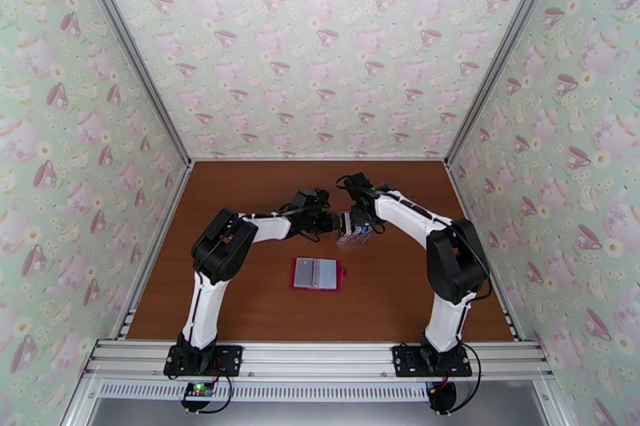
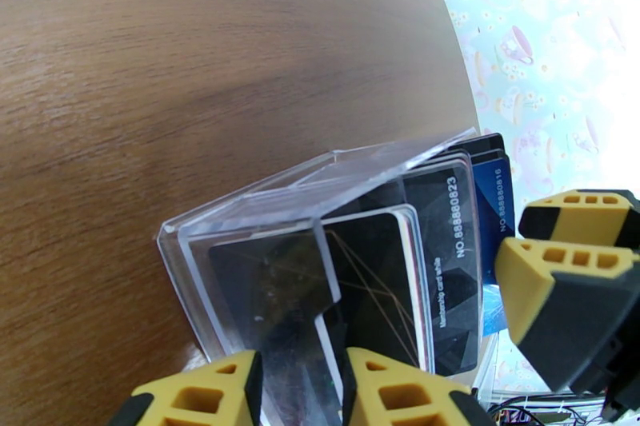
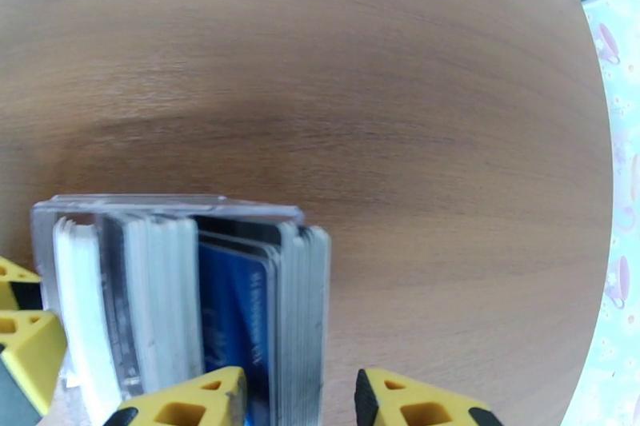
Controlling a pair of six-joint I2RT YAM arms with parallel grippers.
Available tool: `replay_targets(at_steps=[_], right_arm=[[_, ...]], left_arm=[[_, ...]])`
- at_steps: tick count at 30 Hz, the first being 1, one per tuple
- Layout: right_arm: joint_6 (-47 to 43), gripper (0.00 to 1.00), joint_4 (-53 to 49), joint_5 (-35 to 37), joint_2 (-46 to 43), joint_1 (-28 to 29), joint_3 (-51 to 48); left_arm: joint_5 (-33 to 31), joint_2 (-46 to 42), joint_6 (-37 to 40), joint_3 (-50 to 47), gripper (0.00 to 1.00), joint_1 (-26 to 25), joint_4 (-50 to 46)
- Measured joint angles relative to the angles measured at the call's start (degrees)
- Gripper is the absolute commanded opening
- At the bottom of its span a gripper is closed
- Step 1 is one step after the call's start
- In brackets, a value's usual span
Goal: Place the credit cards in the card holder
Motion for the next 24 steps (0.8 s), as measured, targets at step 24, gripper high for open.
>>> replay_targets(at_steps=[24], right_arm=[[0.1, 0.42, 1.7, -3.6, -0.7, -2.1, 0.0]], left_arm=[[0.0, 0.0, -0.4, 0.0, 0.30, 0.0, -0.1]])
